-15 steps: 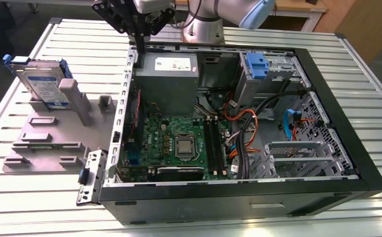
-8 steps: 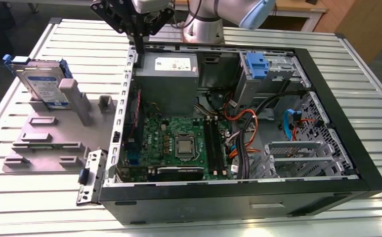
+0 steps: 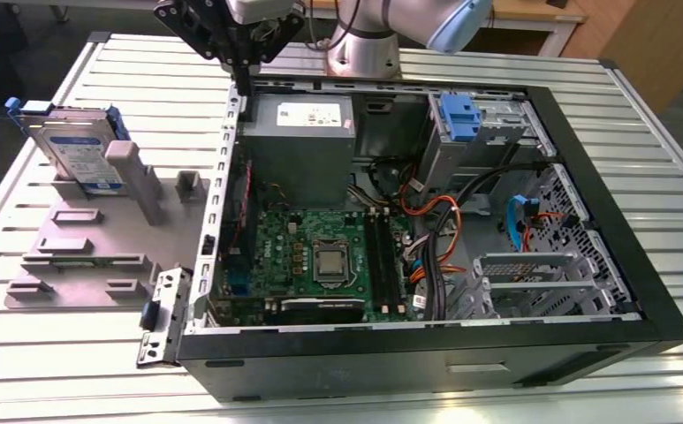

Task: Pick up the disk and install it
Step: 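Reach for the disk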

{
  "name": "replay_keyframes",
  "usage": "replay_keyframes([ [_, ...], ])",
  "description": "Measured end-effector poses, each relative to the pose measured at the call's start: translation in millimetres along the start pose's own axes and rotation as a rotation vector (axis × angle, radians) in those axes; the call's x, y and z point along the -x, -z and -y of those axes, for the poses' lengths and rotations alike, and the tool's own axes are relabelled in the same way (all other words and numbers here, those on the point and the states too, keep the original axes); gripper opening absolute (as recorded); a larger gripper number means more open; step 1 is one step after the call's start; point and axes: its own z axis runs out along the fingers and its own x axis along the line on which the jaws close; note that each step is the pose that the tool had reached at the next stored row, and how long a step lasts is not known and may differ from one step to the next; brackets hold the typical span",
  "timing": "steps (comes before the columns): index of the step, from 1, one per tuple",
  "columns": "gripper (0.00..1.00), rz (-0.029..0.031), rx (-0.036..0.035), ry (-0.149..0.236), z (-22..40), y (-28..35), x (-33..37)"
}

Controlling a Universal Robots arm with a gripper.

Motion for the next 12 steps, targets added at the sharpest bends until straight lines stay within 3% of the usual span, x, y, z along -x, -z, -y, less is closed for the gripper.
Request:
replay_keyframes([
  [12,0.11,0.0000,0.0000,0.000,1.1,0.4,-14.7],
])
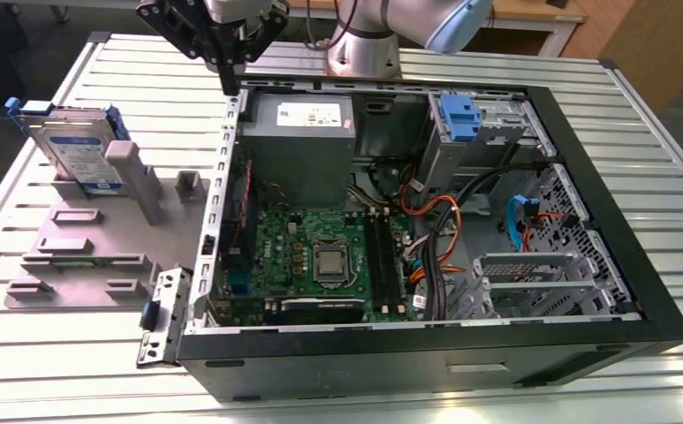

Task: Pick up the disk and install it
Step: 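Reach for the disk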

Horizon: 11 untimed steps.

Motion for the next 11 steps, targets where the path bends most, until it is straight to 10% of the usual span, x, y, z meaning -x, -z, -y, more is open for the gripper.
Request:
replay_keyframes([
  [11,0.11,0.0001,0.0000,0.000,1.1,0.4,-14.0],
])
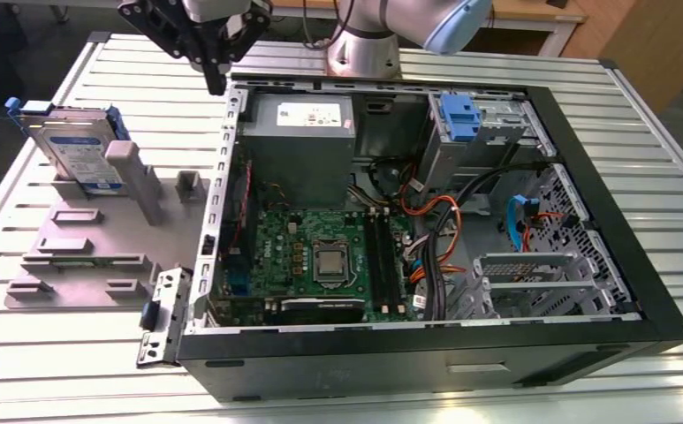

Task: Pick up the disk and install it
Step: 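Reach for the disk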

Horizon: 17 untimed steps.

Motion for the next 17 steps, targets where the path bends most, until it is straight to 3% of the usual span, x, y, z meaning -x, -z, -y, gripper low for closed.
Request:
replay_keyframes([
  [17,0.11,0.0002,0.0000,0.000,1.8,0.7,-23.8],
])
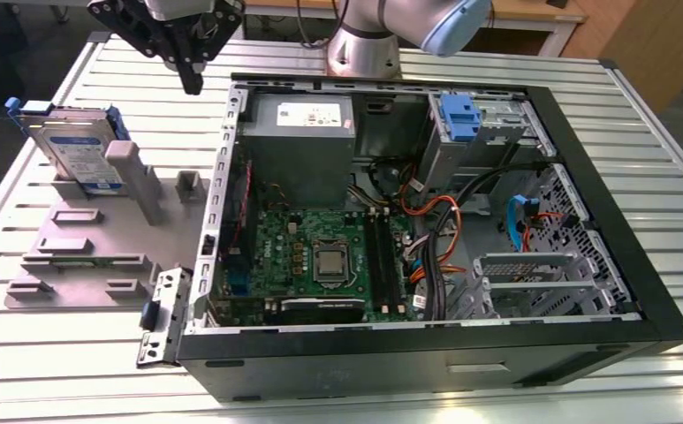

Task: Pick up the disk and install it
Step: 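Reach for the disk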

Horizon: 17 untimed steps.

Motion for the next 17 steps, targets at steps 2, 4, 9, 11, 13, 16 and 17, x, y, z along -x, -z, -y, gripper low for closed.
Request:
replay_keyframes([
  [2,0.11,0.0001,0.0000,0.000,0.2,0.1,-2.7],
  [4,0.11,0.0000,0.0000,0.000,0.4,0.2,-5.6],
  [9,0.11,0.0001,0.0000,0.000,1.0,0.4,-12.9],
  [11,0.11,0.0001,0.0000,0.000,1.2,0.4,-16.0],
  [13,0.11,0.0002,0.0001,0.000,1.4,0.5,-18.8],
  [16,0.11,0.0001,0.0000,0.000,1.7,0.6,-23.0],
  [17,0.11,0.0002,0.0001,0.000,1.8,0.7,-23.8],
])
